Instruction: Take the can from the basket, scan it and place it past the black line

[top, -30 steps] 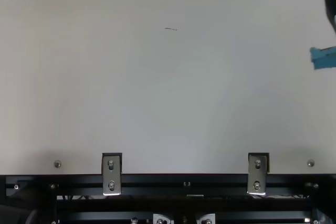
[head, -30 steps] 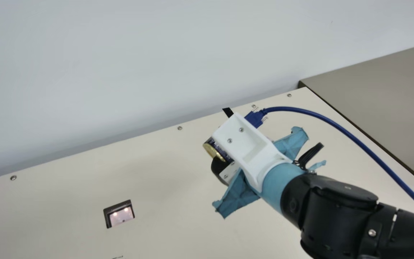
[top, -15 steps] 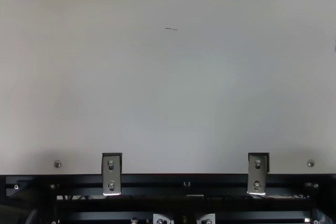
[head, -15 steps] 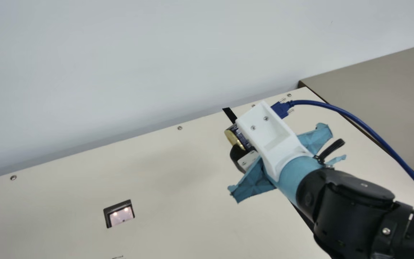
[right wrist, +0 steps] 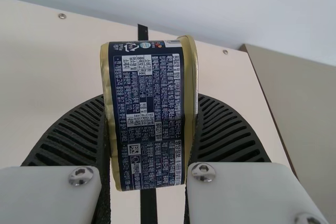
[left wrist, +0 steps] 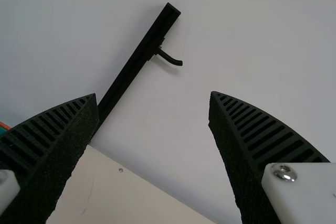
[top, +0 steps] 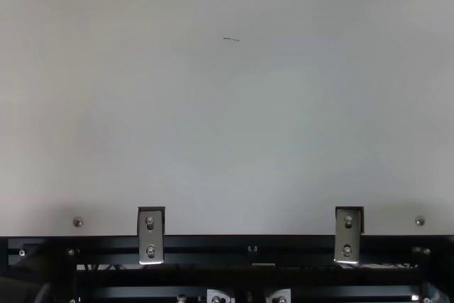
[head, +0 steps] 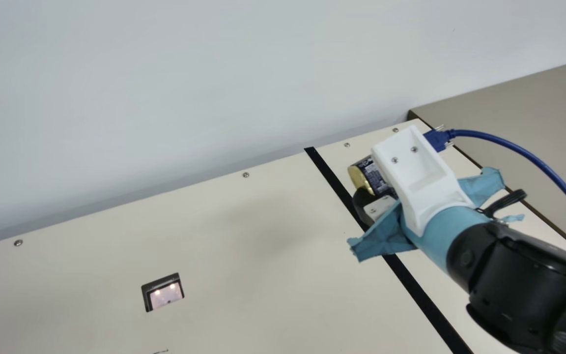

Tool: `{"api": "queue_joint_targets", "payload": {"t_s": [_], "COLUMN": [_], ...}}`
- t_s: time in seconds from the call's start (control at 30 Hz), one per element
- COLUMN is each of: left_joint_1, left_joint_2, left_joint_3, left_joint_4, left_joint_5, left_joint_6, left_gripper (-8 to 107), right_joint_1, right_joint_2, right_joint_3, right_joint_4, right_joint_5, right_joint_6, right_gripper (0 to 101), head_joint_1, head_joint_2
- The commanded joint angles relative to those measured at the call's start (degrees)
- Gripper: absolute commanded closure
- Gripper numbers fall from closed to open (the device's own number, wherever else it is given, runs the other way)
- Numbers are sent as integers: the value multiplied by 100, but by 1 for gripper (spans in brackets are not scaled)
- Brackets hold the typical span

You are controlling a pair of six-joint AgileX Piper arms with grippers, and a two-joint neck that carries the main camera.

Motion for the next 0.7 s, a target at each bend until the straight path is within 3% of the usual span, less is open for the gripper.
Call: {"api": "queue_joint_targets", "payload": {"t_s": [0.0,0.67], "left_joint_1": [0,0], "left_joint_2": [0,0], "left_joint_3": [0,0], "left_joint_4": [0,0], "left_joint_5": [0,0], "left_joint_6": [0,0], "left_gripper": [9,9], "right_joint_1": [-156,-1753], "right_joint_2": [-51,-438], "right_joint_3": [28,348], "right_joint_4": [80,1325], "right_joint_5": [-51,-498], "right_joint_6": [-97,-1582], "right_gripper": [101,101], "head_joint_1": [-213,-213], "head_joint_2": [-115,-115]}}
